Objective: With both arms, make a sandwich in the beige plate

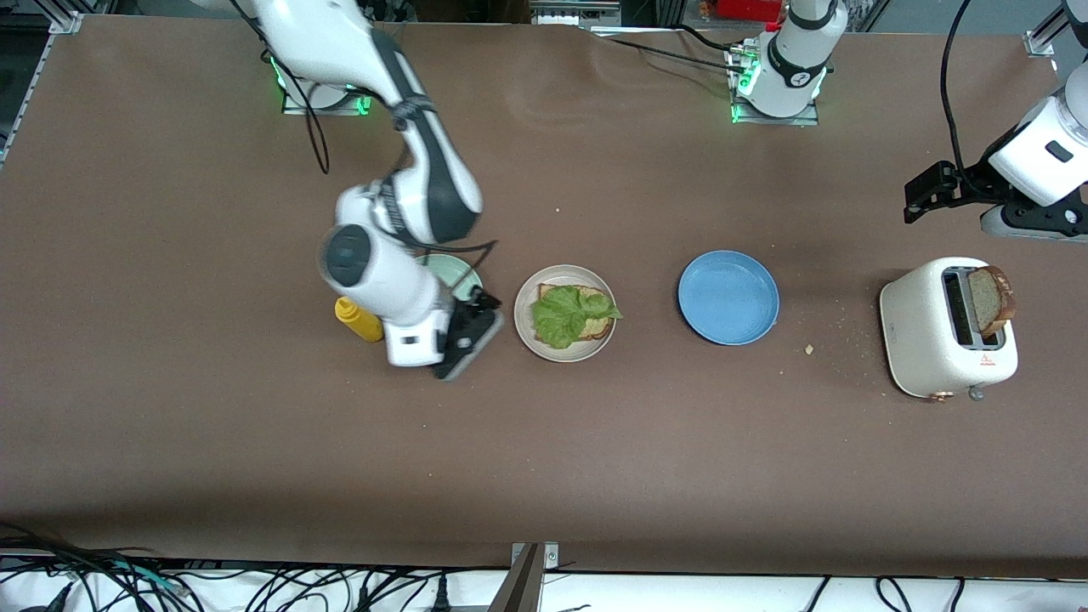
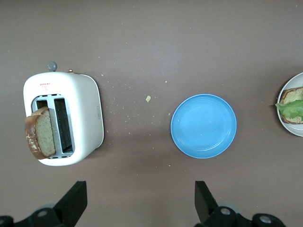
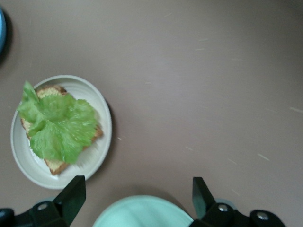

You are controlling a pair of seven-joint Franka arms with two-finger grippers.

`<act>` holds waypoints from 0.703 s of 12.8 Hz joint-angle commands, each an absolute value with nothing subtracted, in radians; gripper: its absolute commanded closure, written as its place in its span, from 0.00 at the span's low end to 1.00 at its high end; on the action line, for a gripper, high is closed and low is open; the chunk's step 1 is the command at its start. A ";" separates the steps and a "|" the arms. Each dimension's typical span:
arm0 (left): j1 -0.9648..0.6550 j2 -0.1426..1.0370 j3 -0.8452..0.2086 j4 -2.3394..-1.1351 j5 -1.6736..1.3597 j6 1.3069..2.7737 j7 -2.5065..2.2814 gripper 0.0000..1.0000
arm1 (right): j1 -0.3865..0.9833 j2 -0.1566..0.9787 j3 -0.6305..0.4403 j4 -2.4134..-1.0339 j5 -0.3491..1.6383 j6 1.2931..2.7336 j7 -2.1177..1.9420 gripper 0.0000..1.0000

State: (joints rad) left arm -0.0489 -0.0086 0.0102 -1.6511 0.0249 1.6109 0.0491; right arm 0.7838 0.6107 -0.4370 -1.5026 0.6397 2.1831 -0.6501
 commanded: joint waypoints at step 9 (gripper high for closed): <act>-0.041 -0.006 0.008 -1.640 0.014 1.609 0.069 0.00 | 0.175 0.126 -0.023 -1.645 0.143 1.768 -0.262 0.00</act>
